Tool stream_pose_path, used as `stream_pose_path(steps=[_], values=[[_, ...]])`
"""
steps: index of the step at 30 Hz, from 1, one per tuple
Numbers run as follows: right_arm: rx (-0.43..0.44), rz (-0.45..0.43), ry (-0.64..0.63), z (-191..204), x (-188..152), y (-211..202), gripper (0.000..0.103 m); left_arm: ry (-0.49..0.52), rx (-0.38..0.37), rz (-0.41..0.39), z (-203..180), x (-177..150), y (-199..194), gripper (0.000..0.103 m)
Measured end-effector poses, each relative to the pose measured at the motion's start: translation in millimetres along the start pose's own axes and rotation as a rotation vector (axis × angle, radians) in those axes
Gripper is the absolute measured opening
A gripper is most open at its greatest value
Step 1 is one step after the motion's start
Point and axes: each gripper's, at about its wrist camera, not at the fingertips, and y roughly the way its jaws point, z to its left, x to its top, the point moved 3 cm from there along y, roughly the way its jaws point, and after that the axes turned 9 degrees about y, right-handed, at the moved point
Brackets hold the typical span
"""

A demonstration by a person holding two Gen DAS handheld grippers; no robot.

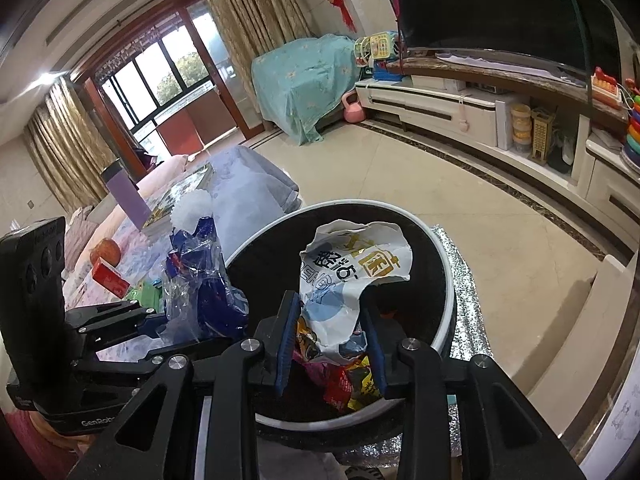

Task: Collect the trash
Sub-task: 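Open both tools to drop the plastic bag and wrapper into the bin, then move both open tools back over the trash on the table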

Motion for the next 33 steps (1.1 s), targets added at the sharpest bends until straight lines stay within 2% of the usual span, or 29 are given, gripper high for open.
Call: stream_pose_path(steps=[9,11,12,14,16,20,22,27,33], values=[[-0.007,0.019,-0.012,-0.9,2.5,6.0,0.034,-0.011,0.005,0.007,0.6,4.0,5.4,0.034],[-0.005,0.027,-0.011,-1.3,2.5,8.6,0.035,-0.016,0.006,0.015,0.1,4.5,6.2,0.038],[-0.002,0.03,-0.01,-1.4,2.4,9.4,0.037,-0.017,0.007,0.014,-0.7,6.4,6.3,0.039],[-0.009,0.028,-0.009,-2.1,2.5,10.2,0.041,-0.012,0.024,0.011,-1.9,7.5,4.9,0.05],[-0.01,0.021,-0.001,-3.8,3.2,9.3,0.053,-0.011,0.037,0.008,-0.6,6.7,4.4,0.055],[-0.006,0.004,0.019,-6.2,4.0,3.9,0.065,-0.041,0.041,0.002,6.0,0.6,-0.4,0.061],[-0.001,-0.006,0.029,-5.7,3.2,0.2,0.074,-0.058,0.043,-0.006,9.0,-3.9,-4.6,0.063],[0.018,-0.035,0.052,2.5,-4.9,-10.1,0.088,-0.12,0.064,-0.029,19.0,-28.2,-21.6,0.067],[0.074,-0.036,0.085,22.0,-19.2,-13.2,0.091,-0.199,0.099,-0.046,34.5,-60.4,-43.6,0.068]])
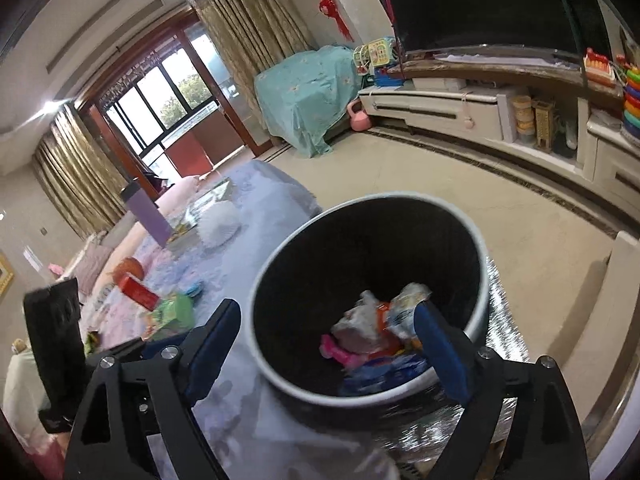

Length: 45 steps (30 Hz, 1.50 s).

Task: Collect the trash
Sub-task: 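Move both open tools back over the trash on the table, then grasp the red-topped white milk carton with the left tool while the right tool grasps the green milk carton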

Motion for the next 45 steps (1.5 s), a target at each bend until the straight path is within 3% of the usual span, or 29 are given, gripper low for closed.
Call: stream_pose_path(steps=[15,26,38,45], values=[[0.087,0.085,-0.057,62.7,-51.6,24.7,0.091,-0.18,0.122,-0.039,82.5,-55.7,-54.5,0.069],[0.12,0.154,-0.187,114.4,-86.1,50.6,0.091,-0.28,0.192,-0.038,145.7,-88.5,-76.9,0.071],[0.108,0.2,-0.252,136.8,-104.3,75.0,0.091,-0.284,0.214,-0.06,201.4,-61.2,-53.5,0.079],[0.111,0.207,-0.292,147.9,-103.9,86.1,0.091,-0.249,0.233,-0.055,213.2,-38.9,-35.0,0.081]])
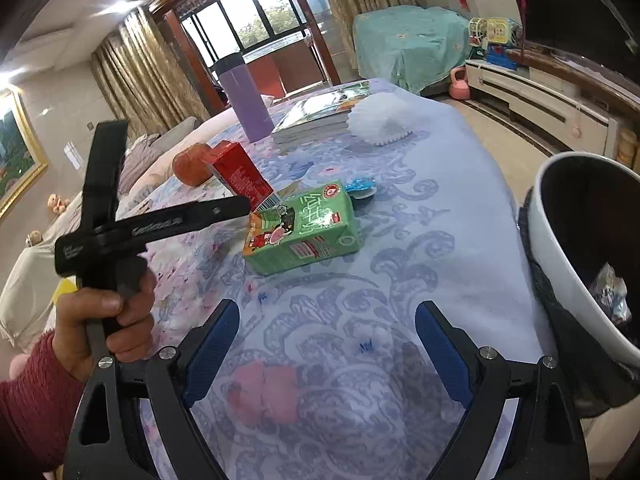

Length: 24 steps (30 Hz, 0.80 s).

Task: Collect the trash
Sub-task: 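Grasp the red-topped white milk carton with the left tool while the right tool grasps the green milk carton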

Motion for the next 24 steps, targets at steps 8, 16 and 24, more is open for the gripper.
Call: stream_pose_path(steps=[8,16,24], values=[[-0.012,0.005,-0.046,10.1,7.8,17.4,0.091,0.037,-0.017,-0.039,3.1,11.9,11.4,0.048],[-0.046,0.028,-0.123,23.9,13.5,42.0,0.098,0.013,-0.03,-0.062,14.4,-2.9,-12.3,0.047],[0.042,0.02,-0.085,18.7,28.8,44.6,0.098,-0.06,-0.032,-0.056,27.5,-37.5,-46.8,0.047]])
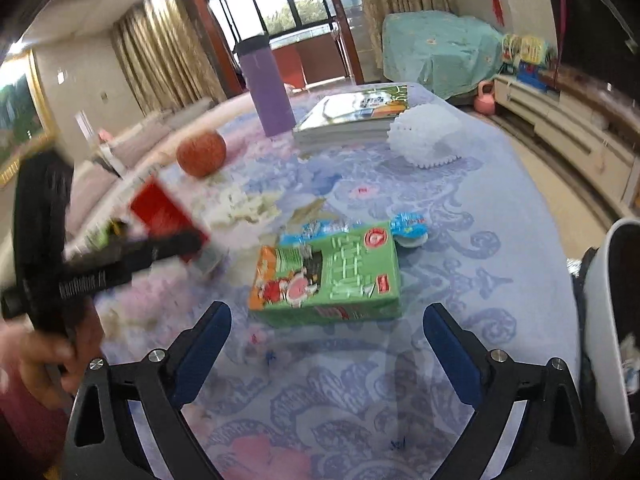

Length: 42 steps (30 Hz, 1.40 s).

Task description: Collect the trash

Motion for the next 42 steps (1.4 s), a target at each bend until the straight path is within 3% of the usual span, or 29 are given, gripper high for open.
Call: stream_pose_path(steps=[5,6,10,14,22,28,31,33,34,36,42], values=[[0.048,0.012,0.07,-12.6,6.9,8.7,0.096,-0.02,0.016,0.013,6.1,-14.8,-10.3,0.047],[0.061,0.015,0.064,-9.8,5.2,8.5,0.09,-0.019,0.022,0.014,7.2,-17.1,-12.9,0.047],[0.139,0.054,-0.012,20.4,-12.5,2.6,0.072,-0.024,0.03,0.014,11.3,-23.6,-22.0,0.047],[0.233,0.094,-0.124,56.3,-32.6,-7.9,0.071,-0.025,0.035,0.01,13.5,-28.0,-29.8,0.047],[0.071,0.006,-0.181,40.7,-8.2,-8.5,0.075,-0.036,0.031,0.026,16.5,-34.7,-32.5,0.047],[0.06,0.13,-0.322,43.7,9.8,34.3,0.076,-0.033,0.021,0.033,10.9,-34.7,-32.3,0.047],[0.054,0.149,-0.356,47.3,8.7,46.1,0.076,-0.026,0.017,0.039,8.4,-34.2,-31.9,0.047],[0.063,0.156,-0.343,46.5,5.4,47.0,0.073,-0.02,0.015,0.044,6.2,-34.3,-30.9,0.047],[0.063,0.155,-0.336,45.3,4.0,45.6,0.065,-0.017,0.015,0.045,5.0,-34.5,-30.7,0.047],[0.059,0.156,-0.316,43.5,-1.9,40.8,0.059,-0.012,0.012,0.05,2.3,-34.3,-28.9,0.047],[0.044,0.083,-0.184,26.9,-14.0,5.9,0.056,0.02,-0.015,0.045,-18.7,-30.1,-26.4,0.047]])
